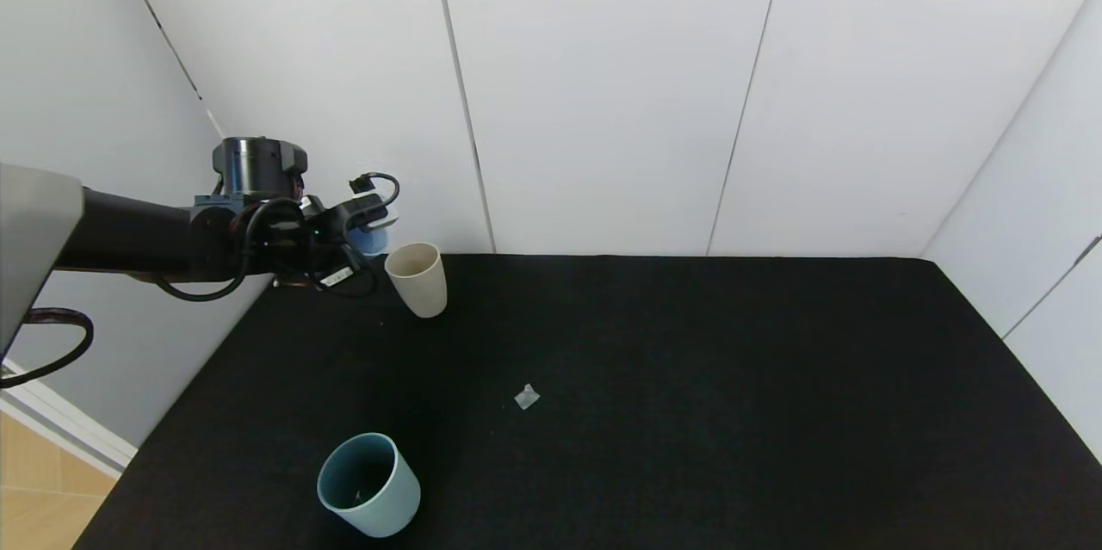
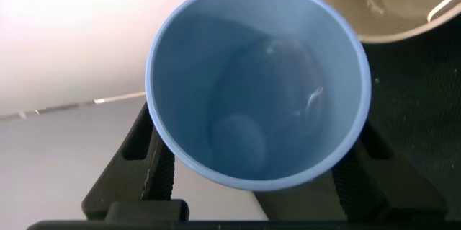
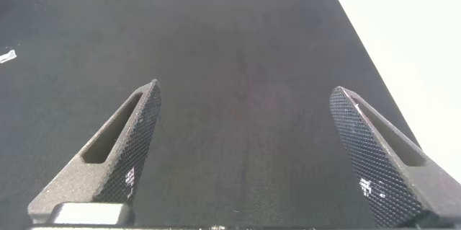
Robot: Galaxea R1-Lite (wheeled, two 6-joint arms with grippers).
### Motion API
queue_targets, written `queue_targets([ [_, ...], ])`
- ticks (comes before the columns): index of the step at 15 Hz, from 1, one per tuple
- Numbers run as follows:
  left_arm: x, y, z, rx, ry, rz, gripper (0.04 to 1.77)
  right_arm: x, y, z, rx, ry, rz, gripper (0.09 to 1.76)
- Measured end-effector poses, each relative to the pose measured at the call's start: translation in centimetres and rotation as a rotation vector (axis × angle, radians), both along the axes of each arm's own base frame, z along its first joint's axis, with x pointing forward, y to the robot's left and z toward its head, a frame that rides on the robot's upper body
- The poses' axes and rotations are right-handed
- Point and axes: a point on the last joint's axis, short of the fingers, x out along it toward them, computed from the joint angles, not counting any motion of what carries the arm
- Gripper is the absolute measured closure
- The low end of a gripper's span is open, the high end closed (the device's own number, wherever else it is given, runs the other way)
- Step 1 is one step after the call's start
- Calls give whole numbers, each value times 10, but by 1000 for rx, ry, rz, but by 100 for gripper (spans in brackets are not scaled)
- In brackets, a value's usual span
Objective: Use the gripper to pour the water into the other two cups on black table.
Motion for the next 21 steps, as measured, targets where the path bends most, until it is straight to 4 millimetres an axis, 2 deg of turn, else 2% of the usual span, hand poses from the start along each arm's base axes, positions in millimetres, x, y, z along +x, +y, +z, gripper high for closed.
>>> queue_targets([
  [6, 6, -8, -4, 118, 46, -24, 59, 0, 0, 0, 0, 0, 0, 14],
  [21, 10, -12, 5, 139, 21, -39, 59, 0, 0, 0, 0, 0, 0, 14],
])
